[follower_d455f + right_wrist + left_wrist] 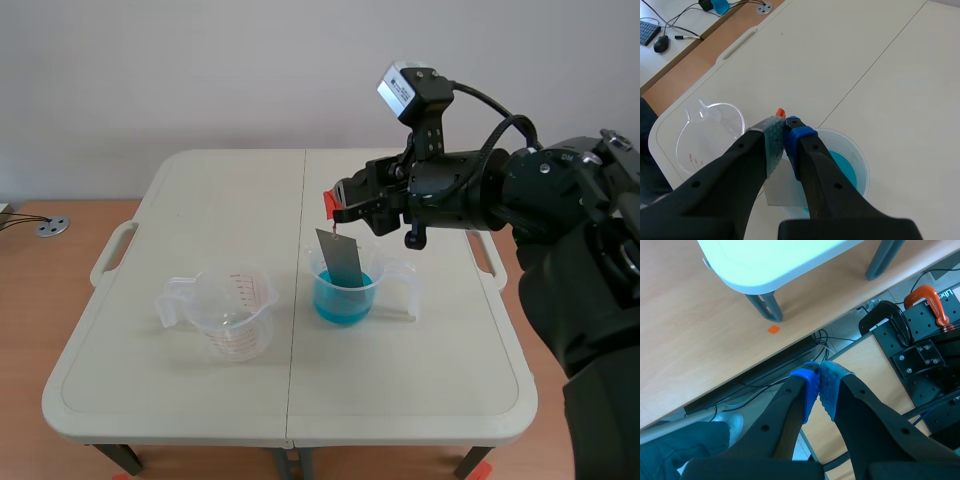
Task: Hold the metal plate by the orange handle, dip it into the blue solution, take it out and point at it, then put the plate back in the beaker on the left.
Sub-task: 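Hold the plate still in the solution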
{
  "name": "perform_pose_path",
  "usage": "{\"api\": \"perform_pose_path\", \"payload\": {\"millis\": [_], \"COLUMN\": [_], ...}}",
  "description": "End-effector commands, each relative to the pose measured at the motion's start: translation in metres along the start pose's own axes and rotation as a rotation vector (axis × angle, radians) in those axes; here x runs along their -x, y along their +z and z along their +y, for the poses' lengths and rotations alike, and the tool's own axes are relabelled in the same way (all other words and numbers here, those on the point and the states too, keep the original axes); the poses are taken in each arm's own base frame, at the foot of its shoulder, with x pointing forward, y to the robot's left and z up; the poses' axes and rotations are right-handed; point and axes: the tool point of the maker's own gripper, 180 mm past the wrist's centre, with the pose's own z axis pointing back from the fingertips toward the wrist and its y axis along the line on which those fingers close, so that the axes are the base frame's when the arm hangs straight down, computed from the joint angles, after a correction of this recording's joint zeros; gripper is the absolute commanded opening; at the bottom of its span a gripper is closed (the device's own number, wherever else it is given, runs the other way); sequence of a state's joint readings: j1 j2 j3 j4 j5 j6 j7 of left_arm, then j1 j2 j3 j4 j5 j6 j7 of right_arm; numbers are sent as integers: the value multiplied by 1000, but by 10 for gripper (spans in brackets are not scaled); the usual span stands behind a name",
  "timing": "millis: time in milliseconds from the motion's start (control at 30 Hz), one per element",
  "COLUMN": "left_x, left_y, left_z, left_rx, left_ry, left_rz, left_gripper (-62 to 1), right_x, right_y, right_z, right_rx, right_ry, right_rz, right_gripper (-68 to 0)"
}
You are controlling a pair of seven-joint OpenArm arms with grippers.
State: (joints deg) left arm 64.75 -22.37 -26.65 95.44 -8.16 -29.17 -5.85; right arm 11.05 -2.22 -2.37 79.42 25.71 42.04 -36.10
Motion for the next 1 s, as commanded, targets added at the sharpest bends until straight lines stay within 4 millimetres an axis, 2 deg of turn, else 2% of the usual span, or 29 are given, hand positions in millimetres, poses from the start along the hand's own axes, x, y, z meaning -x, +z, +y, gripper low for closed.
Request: {"api": "perform_pose_path", "payload": {"millis": [0, 267, 633, 967], "left_x": [-4, -4, -4, -7], "left_y": [0, 0, 0, -3], "left_z": [0, 0, 0, 3], "left_rx": [0, 0, 0, -5], "left_ry": [5, 5, 5, -6], "left_rz": [-19, -19, -19, -22], "left_gripper": [-594, -594, -594, -594], "right_x": [-12, -25, -62, -84], "right_y": [-1, 1, 16, 28], "right_z": [2, 4, 18, 27], "right_rx": [-14, -31, -65, -84], "right_ry": [22, 12, 48, 67], "right_rz": [-31, -68, -157, -211], "right_gripper": [-661, -661, -661, -661]}}
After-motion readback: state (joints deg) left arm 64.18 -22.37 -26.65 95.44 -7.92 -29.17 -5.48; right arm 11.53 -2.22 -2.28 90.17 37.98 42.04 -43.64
